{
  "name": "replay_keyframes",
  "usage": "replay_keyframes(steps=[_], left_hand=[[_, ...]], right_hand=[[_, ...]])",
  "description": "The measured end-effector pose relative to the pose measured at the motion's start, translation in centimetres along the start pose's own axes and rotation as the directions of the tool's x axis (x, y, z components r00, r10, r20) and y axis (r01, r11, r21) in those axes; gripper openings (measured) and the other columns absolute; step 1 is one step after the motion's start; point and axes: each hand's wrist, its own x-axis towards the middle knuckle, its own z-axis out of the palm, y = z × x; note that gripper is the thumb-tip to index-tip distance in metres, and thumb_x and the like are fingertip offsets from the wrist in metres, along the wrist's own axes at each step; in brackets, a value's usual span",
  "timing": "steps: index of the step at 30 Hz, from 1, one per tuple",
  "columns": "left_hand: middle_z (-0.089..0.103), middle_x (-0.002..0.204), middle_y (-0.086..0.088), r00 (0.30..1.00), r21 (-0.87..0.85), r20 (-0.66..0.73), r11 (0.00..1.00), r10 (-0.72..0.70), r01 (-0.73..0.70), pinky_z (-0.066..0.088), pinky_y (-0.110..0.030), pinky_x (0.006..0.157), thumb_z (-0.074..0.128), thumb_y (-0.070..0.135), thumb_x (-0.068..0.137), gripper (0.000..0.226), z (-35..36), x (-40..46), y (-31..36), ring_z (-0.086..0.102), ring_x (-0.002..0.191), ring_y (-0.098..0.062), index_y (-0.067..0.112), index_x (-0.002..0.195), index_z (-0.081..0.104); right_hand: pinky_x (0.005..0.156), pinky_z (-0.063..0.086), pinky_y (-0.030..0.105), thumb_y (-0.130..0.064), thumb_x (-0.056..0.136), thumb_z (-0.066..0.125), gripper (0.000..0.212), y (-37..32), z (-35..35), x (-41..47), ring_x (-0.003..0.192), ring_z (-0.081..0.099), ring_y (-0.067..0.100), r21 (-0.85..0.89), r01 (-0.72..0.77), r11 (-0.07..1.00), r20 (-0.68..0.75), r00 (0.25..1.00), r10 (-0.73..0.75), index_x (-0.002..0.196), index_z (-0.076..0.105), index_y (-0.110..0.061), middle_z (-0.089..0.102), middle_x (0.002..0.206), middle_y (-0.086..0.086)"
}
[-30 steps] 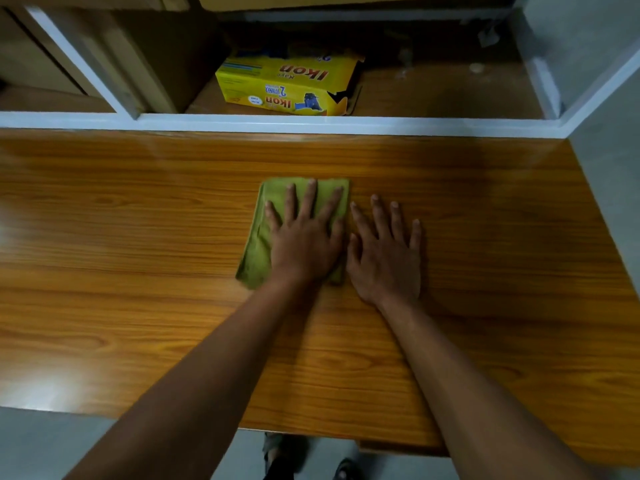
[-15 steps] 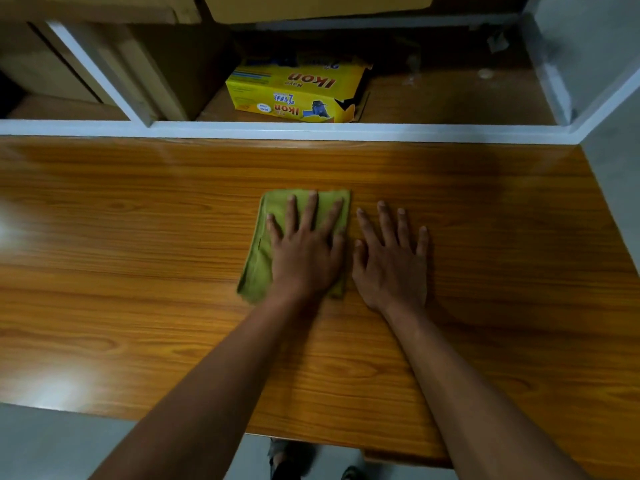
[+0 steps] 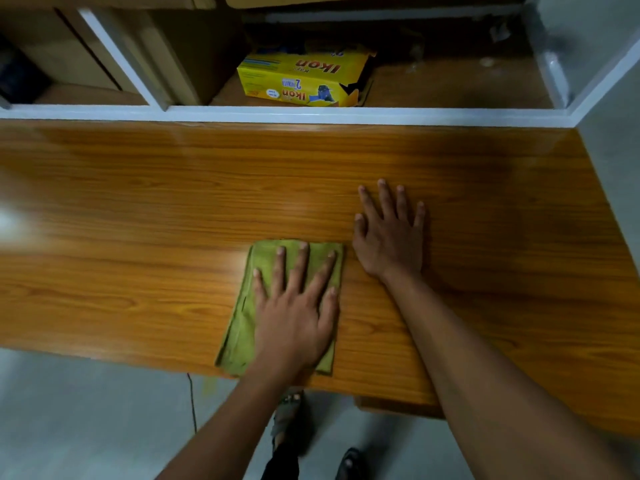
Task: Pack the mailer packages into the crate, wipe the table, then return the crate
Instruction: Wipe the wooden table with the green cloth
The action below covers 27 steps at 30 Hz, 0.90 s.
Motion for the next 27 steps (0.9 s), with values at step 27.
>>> replay_keyframes(steps=[27], left_hand=[[-0.005,0.179,0.001,0.997,0.044,0.055,0.998,0.047,-0.050,-0.007,-0.075,0.121,0.007,0.070,0.103,0.065,-0.7,9.4,-0.6,-0.012,0.163,-0.037,0.053,0.165,-0.001]], right_hand=[[0.129,0.002,0.060,-0.059,0.108,0.009,0.065,-0.4,0.3,-13.2,0.164,-0.006,0.026,-0.093,-0.019,0.995,-0.009,1.000,0.018,0.168,-0.001,-0.038,-0.007,0.178,-0.001]])
